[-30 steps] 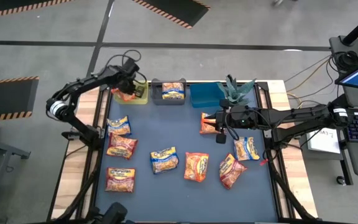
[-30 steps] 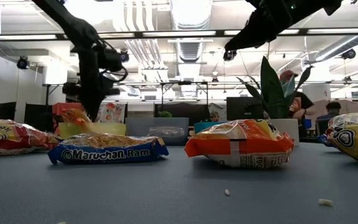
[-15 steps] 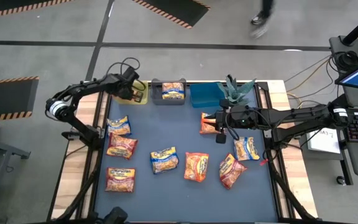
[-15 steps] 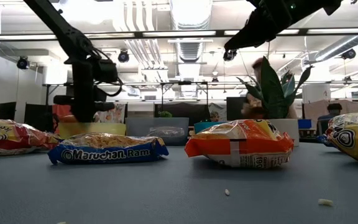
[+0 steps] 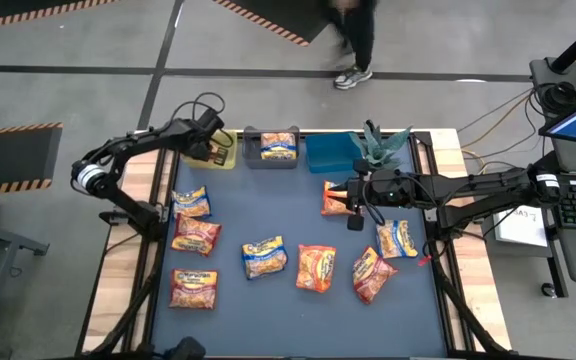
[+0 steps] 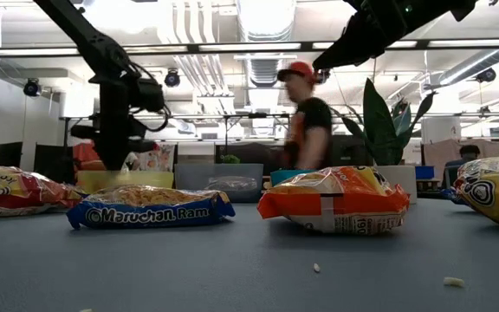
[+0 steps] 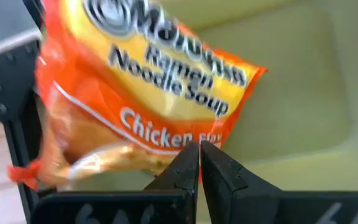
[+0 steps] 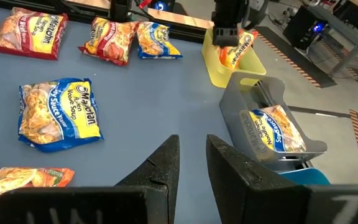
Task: Sort Maruchan noodles
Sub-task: Put the orange noodle pack into the yellow bin, then put the red noodle pack into the blue bin
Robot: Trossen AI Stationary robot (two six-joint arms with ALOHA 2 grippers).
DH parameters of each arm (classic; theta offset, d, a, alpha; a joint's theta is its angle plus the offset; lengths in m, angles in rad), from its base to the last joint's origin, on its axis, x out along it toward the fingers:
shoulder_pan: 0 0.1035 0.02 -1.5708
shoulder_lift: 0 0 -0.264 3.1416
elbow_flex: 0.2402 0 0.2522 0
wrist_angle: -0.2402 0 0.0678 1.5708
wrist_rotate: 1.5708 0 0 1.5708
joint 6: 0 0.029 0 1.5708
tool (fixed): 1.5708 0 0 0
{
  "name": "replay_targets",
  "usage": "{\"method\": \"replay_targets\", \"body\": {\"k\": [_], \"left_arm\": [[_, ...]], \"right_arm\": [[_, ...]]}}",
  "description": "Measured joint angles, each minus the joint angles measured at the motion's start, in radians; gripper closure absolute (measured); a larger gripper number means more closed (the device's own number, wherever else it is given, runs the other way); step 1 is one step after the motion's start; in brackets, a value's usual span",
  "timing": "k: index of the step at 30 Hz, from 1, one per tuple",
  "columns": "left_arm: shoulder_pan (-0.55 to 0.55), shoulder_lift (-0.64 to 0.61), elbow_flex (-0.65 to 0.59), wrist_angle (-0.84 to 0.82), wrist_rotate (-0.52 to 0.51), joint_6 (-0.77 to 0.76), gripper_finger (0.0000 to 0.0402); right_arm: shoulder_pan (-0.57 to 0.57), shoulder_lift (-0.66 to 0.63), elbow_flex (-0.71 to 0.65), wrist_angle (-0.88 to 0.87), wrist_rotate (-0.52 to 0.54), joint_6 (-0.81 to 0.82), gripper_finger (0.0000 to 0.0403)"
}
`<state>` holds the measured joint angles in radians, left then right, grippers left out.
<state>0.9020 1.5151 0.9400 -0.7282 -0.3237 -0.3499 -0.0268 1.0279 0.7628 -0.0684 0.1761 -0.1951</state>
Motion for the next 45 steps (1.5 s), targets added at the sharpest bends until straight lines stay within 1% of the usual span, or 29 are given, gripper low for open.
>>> {"method": "replay_targets", "body": {"k": [7,11,14,20,25,29,31,35,39,43,45], "left_arm": [[-0.06,-0.09,0.066,-0.045,0.008,0.042,0.0401],[-0.158,-0.16,0.063,-0.029,0.132,0.055,0.0401],[-0.272,-0.198,0.055,-0.027,0.187,0.061,0.0401],[-0.549,-0.225,0.053,-0.014,0.196,0.113,0.0402],[-0.768,-0.197,0.052,0.004,0.205,0.173,0.0402],[-0.909,-0.168,0.052,0.022,0.303,0.193,0.0402],[-0.967,-0.155,0.052,0.023,0.311,0.192,0.0402],[-1.036,-0.128,0.052,0.048,0.31,0.171,0.0402],[-1.057,-0.096,0.052,0.113,0.306,0.161,0.0402],[-1.057,-0.071,0.052,0.172,0.306,0.221,0.0402],[-1.057,-0.066,0.052,0.194,0.306,0.266,0.0402]], "right_arm": [[0.0,0.0,0.0,0.0,0.0,0.0,0.0335],[0.0,0.0,0.0,0.0,0.0,0.001,0.0335],[0.0,0.0,0.0,0.0,0.0,0.003,0.0335],[0.0,0.002,0.0,0.007,0.0,0.015,0.0335],[0.0,0.003,0.0,0.01,0.0,0.035,0.0335],[0.0,0.003,0.0,0.036,0.0,0.093,0.0335],[0.0,0.003,0.0,0.036,0.0,0.124,0.0335],[0.0,0.003,0.0,0.033,0.0,0.205,0.0335],[0.003,0.008,-0.006,-0.006,-0.001,0.35,0.0335],[0.003,0.031,-0.008,-0.112,-0.012,0.522,0.0335],[0.003,0.048,-0.008,-0.174,-0.061,0.612,0.0335]]}}
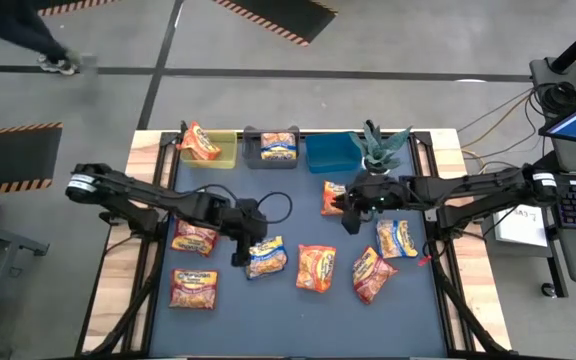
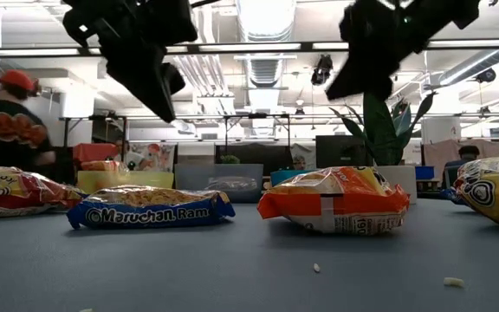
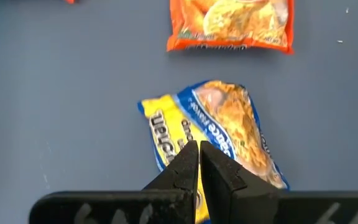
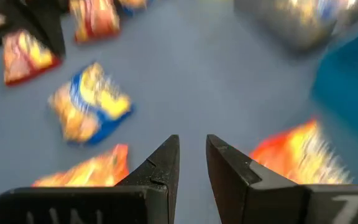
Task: Sort Maruchan noodles
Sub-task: Put the red noodle pack into the blue bin
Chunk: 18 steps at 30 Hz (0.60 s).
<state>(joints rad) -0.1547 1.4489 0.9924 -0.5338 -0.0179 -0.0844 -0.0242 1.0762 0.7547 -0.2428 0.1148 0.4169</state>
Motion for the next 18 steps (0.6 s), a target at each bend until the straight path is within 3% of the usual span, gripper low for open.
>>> {"method": "replay_targets", "body": {"k": [6,9,12,18], "left_arm": [[0.003,-0.002,0.0,0.029,-0.043,0.101,0.0402],[0.005,-0.004,0.0,0.029,-0.095,0.127,0.0402],[0.009,-0.004,0.0,0.029,-0.105,0.147,0.0402],[0.027,-0.004,0.0,0.031,-0.106,0.174,0.0402]], "right_arm": [[0.015,0.067,0.0,-0.119,-0.324,0.24,0.0335],[0.055,0.102,0.012,-0.16,-0.414,0.319,0.0335],[0.105,0.134,0.059,-0.262,-0.459,0.379,0.0335],[0.184,0.199,0.228,-0.7,-0.43,0.411,0.0335]]}}
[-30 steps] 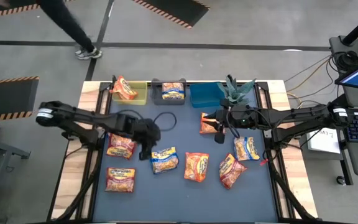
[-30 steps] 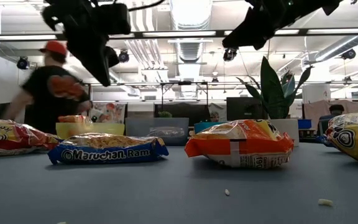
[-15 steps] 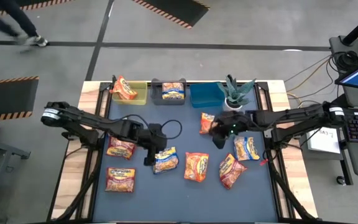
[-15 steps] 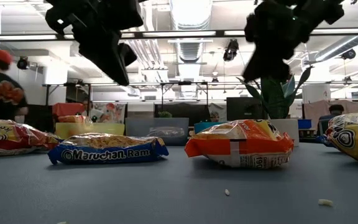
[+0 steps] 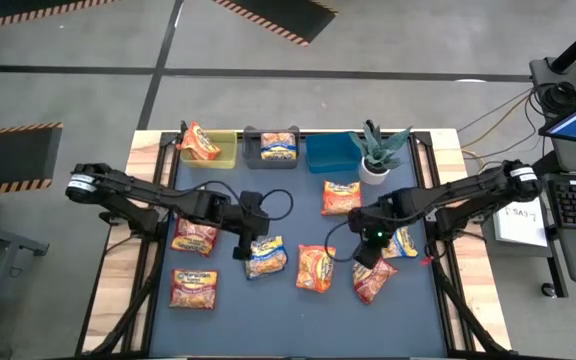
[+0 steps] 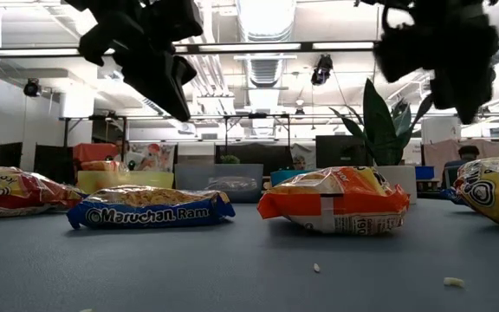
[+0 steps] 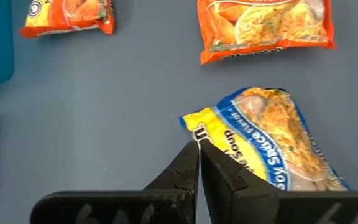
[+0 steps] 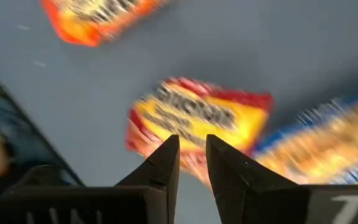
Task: Sort Maruchan noodles
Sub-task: Put the red noodle pack into the blue bin
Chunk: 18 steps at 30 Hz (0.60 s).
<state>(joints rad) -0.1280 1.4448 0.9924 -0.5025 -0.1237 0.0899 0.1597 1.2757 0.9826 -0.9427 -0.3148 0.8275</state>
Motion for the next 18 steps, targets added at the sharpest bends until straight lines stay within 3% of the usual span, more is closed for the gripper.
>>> {"method": "replay_targets", "body": {"k": [3,9,18], "left_arm": [[0.004,0.0,0.0,0.016,-0.002,0.007,0.0402],[0.006,0.0,0.0,0.027,-0.001,0.011,0.0402],[0.006,-0.001,0.0,0.029,-0.001,0.006,0.0402]], "right_arm": [[0.021,0.02,0.044,-0.095,0.037,0.001,0.0335],[0.04,0.037,0.058,-0.099,0.041,0.009,0.0319],[0.043,0.02,-0.058,-0.097,0.045,0.026,0.0212]]}}
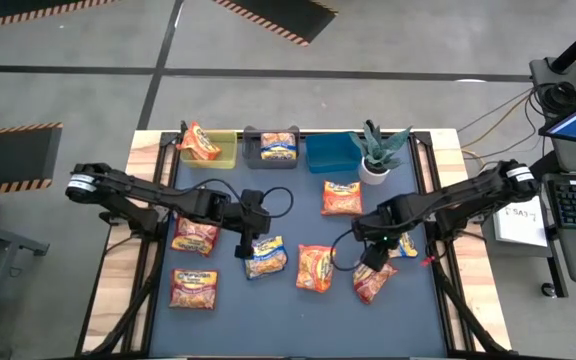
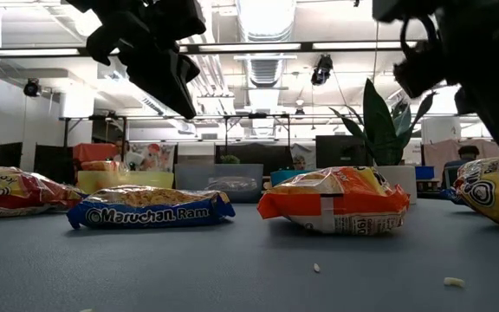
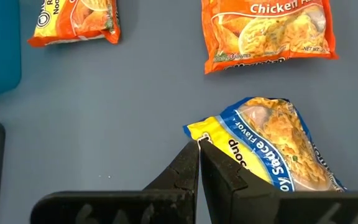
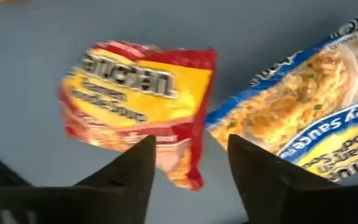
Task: Sort Maruchan noodles
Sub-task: Put the red noodle pack into the blue bin
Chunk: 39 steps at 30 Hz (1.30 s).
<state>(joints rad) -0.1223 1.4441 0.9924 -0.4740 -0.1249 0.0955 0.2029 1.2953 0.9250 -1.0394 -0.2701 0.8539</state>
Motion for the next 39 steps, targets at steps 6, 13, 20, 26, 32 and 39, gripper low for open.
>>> {"method": "replay_targets", "body": {"k": [6,13,20,26,32,39], "left_arm": [[0.004,0.002,0.0,0.029,0.0,0.0,0.0402],[0.013,0.025,0.0,0.034,0.002,-0.007,0.0402],[0.02,0.037,0.0,0.047,0.003,-0.008,0.0402],[0.02,0.037,0.0,0.061,0.003,-0.007,0.0402],[0.024,0.042,0.0,0.13,0.0,-0.007,0.0402],[0.031,0.042,0.0,0.23,-0.007,-0.033,0.0402]], "right_arm": [[0.009,-0.006,-0.085,0.126,0.008,-0.114,0.0149],[0.009,-0.017,-0.154,0.29,-0.017,-0.196,0.0125],[0.009,-0.017,-0.245,0.5,0.013,-0.201,0.0167],[0.008,-0.019,-0.277,0.533,0.017,-0.2,0.0268],[0.008,-0.03,-0.28,0.53,0.032,-0.235,0.0366],[0.008,-0.098,-0.281,0.528,0.146,-0.244,0.0387]]}}
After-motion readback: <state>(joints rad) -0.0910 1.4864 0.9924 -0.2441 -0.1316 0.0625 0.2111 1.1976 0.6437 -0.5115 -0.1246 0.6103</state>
